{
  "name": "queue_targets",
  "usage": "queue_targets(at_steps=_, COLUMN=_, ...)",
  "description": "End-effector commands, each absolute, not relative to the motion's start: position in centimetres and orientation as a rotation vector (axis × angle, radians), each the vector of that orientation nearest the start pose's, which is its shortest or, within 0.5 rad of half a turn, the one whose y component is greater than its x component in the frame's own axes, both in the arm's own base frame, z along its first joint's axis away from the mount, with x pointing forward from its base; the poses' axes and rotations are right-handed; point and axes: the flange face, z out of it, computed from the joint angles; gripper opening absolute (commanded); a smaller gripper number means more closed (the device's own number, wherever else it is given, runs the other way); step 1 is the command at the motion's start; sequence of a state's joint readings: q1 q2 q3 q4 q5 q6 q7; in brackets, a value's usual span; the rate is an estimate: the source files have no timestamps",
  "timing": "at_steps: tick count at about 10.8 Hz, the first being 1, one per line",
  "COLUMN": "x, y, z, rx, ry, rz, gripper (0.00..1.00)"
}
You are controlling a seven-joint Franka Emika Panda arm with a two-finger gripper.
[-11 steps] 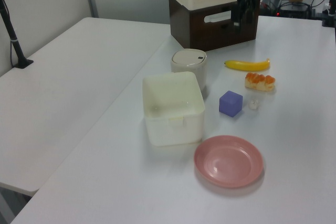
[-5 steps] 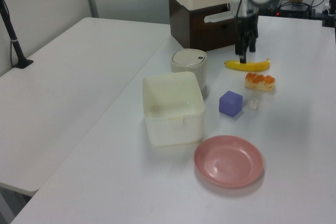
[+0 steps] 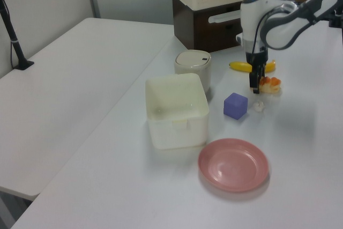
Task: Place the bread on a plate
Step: 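Lower the gripper onto the bread roll with orange topping and grasp it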
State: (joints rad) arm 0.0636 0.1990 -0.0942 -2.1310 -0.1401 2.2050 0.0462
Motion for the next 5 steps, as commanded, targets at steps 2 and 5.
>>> queue_targets(at_steps=2, x=55.4, y=-3.8, z=29.9, rx=-3.297, ry=-0.150, rz=0.196, gripper=0.21)
queue_targets(at_steps=5, x=58.0, y=-4.2, z=35.5, rx=-3.257, ry=-0.034, rz=0.105, gripper=0.00)
